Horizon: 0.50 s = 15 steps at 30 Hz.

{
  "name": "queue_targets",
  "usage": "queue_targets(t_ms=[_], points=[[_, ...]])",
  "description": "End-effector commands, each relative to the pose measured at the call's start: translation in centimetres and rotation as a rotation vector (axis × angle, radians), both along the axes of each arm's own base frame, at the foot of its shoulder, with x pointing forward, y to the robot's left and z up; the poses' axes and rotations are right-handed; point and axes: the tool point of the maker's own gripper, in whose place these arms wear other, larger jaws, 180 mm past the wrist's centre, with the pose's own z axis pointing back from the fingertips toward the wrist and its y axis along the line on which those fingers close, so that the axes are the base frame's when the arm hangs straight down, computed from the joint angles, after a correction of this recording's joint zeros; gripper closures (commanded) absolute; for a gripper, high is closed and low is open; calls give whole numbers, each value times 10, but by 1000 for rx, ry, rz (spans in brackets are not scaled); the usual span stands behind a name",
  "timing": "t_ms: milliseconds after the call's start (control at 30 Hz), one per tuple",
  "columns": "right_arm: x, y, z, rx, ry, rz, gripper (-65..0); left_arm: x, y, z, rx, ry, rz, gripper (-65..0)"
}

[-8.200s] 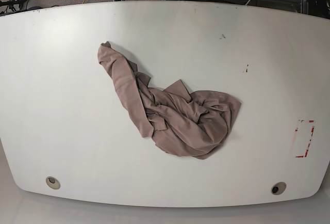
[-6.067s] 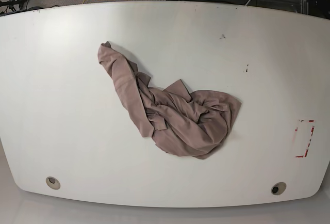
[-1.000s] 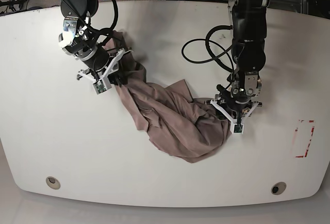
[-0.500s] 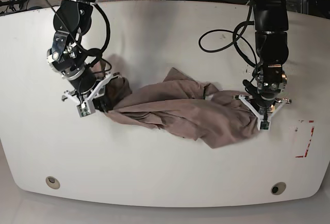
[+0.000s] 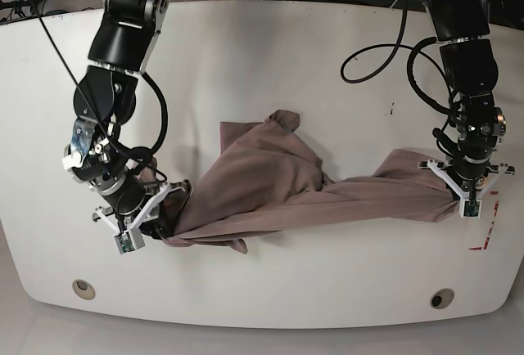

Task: Fold the T-shirt properly
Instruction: 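Lift the shirt with both grippers and stretch it between them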

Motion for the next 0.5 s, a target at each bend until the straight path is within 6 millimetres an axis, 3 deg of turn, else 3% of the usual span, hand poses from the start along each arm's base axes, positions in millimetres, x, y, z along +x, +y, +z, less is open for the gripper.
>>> queue_targets(t_ms=[0, 233, 467], points=[[18, -11, 41, -3, -111, -14, -14, 13, 2, 47, 42, -112, -9, 0], [62, -20, 103, 10, -207, -24, -14, 35, 1, 114, 50, -219, 13, 0], [80, -40, 178, -51, -281, -51, -14, 45, -3, 197, 81, -337, 20, 0]])
